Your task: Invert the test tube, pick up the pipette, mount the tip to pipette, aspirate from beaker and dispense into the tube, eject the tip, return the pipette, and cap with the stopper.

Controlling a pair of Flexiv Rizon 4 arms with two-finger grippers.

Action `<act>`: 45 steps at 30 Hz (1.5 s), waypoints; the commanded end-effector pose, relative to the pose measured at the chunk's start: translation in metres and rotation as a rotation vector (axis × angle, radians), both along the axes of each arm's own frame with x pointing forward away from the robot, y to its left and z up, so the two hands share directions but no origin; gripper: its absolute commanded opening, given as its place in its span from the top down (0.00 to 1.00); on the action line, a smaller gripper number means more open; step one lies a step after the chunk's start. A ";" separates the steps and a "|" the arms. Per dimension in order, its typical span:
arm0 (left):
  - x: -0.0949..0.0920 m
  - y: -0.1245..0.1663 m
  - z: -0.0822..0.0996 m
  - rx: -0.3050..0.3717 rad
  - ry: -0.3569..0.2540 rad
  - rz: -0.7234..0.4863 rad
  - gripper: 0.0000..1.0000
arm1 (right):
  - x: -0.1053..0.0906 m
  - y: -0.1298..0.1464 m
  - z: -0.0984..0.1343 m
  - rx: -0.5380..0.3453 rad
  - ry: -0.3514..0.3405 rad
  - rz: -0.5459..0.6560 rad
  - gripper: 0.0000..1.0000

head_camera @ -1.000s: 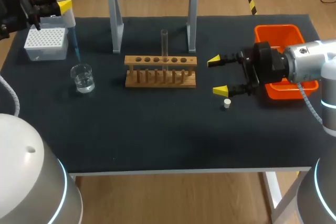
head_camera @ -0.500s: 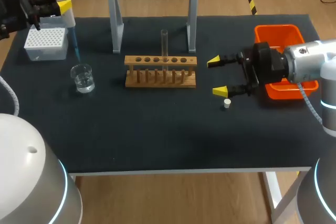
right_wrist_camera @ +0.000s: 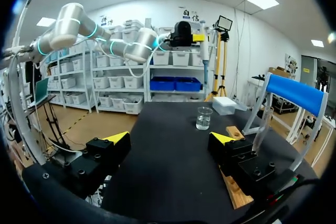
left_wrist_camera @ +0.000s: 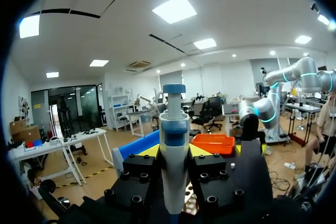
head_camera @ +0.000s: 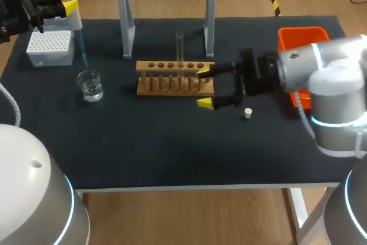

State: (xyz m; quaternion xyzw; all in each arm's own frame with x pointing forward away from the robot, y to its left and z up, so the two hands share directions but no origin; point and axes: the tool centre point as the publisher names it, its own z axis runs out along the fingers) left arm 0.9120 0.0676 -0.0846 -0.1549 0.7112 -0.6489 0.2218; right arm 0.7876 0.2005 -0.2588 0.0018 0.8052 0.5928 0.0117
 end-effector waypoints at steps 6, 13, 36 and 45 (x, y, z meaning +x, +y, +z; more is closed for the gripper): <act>0.000 -0.001 0.000 -0.001 -0.002 0.003 1.00 | 0.005 0.095 -0.018 -0.078 -0.002 -0.047 0.00; 0.000 -0.001 0.000 -0.001 -0.002 0.003 1.00 | 0.023 0.128 -0.035 -0.138 0.010 -0.108 0.00; 0.000 -0.001 0.000 -0.001 -0.002 0.003 1.00 | 0.060 0.198 -0.067 -0.202 -0.019 -0.195 0.00; 0.000 -0.001 0.000 -0.001 -0.002 0.003 1.00 | 0.070 0.213 -0.083 -0.219 -0.025 -0.198 0.00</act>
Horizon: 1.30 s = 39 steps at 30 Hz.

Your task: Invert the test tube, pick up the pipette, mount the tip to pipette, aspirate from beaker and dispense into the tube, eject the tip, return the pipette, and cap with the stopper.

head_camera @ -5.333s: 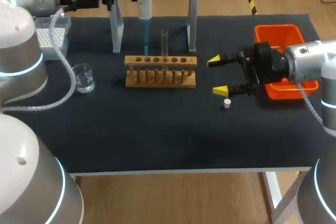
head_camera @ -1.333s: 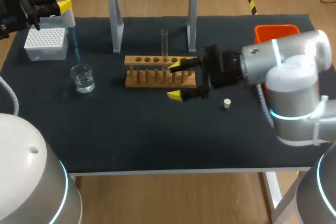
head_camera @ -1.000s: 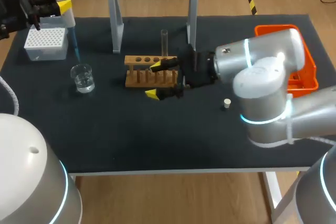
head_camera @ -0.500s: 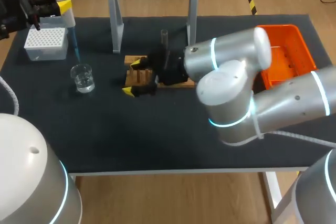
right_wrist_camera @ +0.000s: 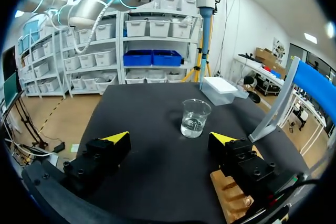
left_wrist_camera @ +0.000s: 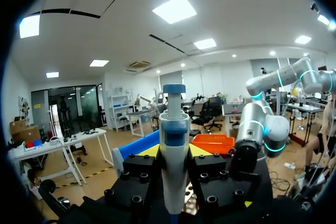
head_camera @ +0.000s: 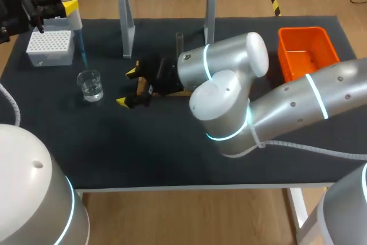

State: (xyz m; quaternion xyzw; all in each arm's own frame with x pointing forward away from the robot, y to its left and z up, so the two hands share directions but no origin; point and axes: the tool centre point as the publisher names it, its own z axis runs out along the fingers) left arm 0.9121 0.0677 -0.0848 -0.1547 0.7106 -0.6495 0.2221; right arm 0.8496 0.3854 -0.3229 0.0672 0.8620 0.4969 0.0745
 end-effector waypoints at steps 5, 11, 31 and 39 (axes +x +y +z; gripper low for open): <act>0.000 -0.001 0.000 0.000 -0.001 0.003 1.00 | 0.016 0.031 -0.023 0.001 -0.002 -0.034 0.00; 0.000 -0.001 0.000 0.000 -0.001 0.003 1.00 | 0.021 0.029 -0.021 0.012 -0.010 -0.051 0.00; 0.000 -0.001 0.000 0.000 -0.001 0.003 1.00 | 0.021 0.029 -0.021 0.012 -0.010 -0.051 0.00; 0.002 -0.002 -0.010 0.013 -0.006 0.012 1.00 | 0.021 0.029 -0.021 0.012 -0.010 -0.051 0.00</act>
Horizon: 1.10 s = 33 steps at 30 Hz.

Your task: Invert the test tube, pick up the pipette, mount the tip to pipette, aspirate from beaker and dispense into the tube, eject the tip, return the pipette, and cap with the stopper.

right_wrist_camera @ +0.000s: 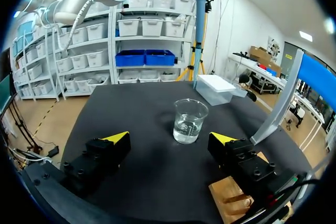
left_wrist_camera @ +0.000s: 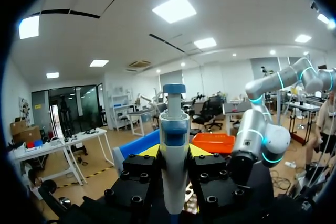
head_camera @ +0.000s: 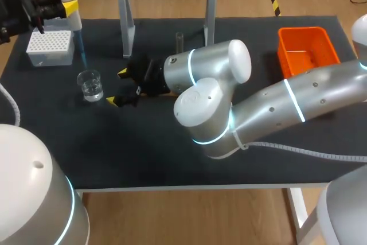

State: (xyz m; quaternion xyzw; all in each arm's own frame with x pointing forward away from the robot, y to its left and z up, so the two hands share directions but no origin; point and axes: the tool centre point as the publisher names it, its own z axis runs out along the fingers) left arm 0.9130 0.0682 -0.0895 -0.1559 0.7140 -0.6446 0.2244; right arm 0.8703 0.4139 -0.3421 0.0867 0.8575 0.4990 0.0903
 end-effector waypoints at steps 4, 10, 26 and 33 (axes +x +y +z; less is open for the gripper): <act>0.003 0.001 -0.015 0.000 -0.016 0.015 1.00 | 0.000 0.001 -0.002 0.004 -0.001 -0.001 0.00; 0.006 0.003 -0.026 0.005 -0.016 0.023 1.00 | 0.000 0.001 -0.002 0.004 -0.001 -0.001 0.00; 0.011 -0.001 -0.053 -0.010 0.003 0.028 1.00 | 0.000 0.001 -0.002 0.004 -0.001 -0.001 0.00; 0.010 -0.002 -0.063 -0.018 0.013 0.035 1.00 | 0.000 0.001 -0.002 0.004 -0.001 -0.001 0.00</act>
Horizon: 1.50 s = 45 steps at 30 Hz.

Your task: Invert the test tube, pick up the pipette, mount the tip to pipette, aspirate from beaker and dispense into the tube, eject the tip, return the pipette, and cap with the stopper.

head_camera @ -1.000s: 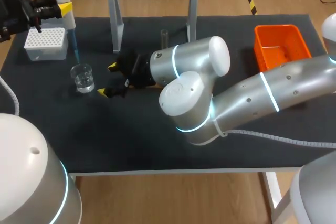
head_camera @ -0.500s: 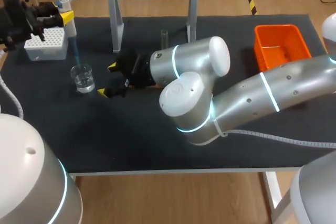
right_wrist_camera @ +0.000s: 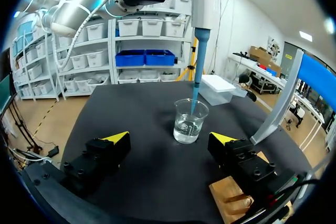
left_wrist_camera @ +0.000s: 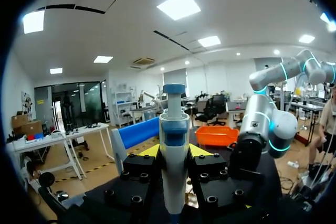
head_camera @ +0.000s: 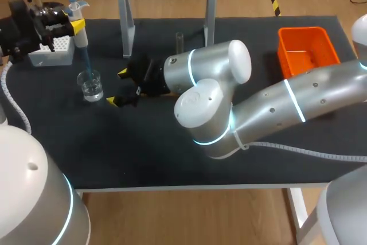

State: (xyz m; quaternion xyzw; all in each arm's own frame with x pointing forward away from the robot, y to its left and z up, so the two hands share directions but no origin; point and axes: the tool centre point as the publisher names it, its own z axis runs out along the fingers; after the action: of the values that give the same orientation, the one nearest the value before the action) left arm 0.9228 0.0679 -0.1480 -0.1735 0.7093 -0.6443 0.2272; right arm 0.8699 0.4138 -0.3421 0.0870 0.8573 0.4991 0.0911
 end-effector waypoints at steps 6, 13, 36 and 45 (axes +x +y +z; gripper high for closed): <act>0.000 -0.001 -0.011 -0.015 0.003 0.011 1.00 | 0.000 0.001 -0.002 0.003 0.000 0.000 0.00; -0.001 0.001 -0.016 -0.020 0.012 0.018 1.00 | 0.000 0.001 -0.002 0.003 0.000 0.000 0.00; 0.006 0.010 -0.035 -0.043 0.048 0.041 1.00 | 0.000 0.001 -0.002 0.003 0.000 0.000 0.00; 0.012 0.013 -0.038 -0.053 0.075 0.038 1.00 | 0.000 0.001 -0.002 0.003 0.000 0.000 0.00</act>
State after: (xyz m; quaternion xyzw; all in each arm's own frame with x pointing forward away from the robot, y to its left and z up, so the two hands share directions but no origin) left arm 0.9308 0.0804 -0.1850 -0.2176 0.6948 -0.6517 0.2126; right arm 0.8700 0.4138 -0.3422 0.0872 0.8572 0.4992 0.0912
